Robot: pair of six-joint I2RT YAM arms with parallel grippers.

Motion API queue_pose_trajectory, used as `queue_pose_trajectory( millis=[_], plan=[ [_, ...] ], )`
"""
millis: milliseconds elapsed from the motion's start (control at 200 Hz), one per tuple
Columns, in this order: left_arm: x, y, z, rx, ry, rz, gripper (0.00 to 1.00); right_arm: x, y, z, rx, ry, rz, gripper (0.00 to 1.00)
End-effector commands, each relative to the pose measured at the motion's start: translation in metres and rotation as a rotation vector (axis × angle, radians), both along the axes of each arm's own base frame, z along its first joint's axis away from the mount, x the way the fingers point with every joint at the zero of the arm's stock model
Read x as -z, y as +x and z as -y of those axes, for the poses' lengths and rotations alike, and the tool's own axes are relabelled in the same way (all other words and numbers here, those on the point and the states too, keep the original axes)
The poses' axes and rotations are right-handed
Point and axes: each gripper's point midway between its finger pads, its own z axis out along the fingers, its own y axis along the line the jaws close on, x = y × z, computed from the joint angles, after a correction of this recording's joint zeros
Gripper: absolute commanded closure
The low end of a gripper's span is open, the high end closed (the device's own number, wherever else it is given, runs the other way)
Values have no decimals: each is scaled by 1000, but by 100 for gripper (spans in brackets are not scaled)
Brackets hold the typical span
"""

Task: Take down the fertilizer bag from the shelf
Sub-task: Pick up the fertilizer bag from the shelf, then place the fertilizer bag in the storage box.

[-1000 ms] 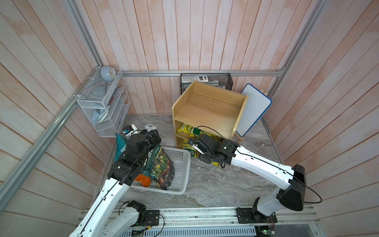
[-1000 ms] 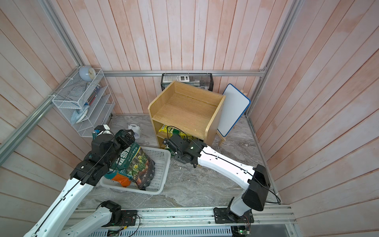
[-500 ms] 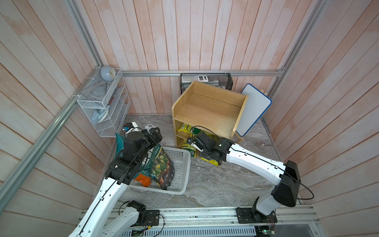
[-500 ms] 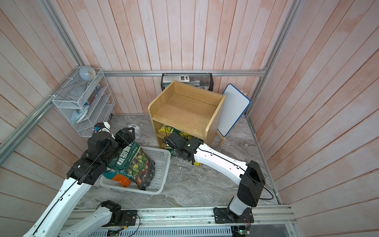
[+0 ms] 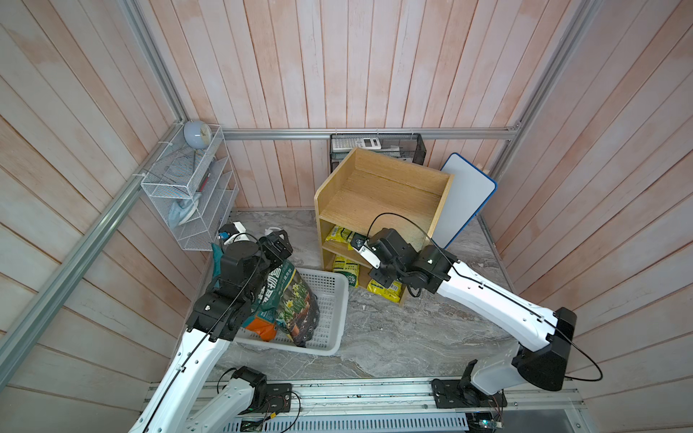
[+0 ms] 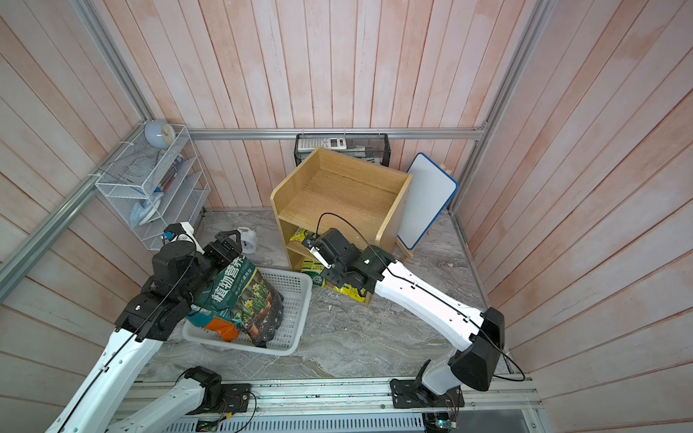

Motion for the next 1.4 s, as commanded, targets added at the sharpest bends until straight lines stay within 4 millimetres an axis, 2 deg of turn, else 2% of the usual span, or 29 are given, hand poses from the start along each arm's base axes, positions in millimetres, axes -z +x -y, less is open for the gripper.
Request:
queue_pose_trajectory(
  millis=[0,210,460,820,930,1070,1230,1395],
  plan=[
    [-3,0,-2,-14,-16,14,0,-26,-13,-8,-8,145,-46,100],
    [-5,-1,-7,-31,-7,22,0,-46,-30,-12,-23,270,-100,100],
    [-14,-7,-17,-76,-6,54,0,-78,-55,-46,-133,501,-178,100],
    [-24,-15,-28,-124,-18,90,0,-73,-67,-101,-251,687,-303,100],
    [-23,-17,-30,-128,-17,88,0,-64,-63,-113,-263,686,-314,100],
    [-20,-21,-32,-135,-17,86,0,-35,-52,-125,-252,641,-323,100],
    [-18,-24,-35,-146,-12,85,0,-6,-57,-149,-307,624,-426,100],
    [-17,-26,-37,-152,-6,84,0,17,-53,-159,-323,588,-455,100]
  ],
)
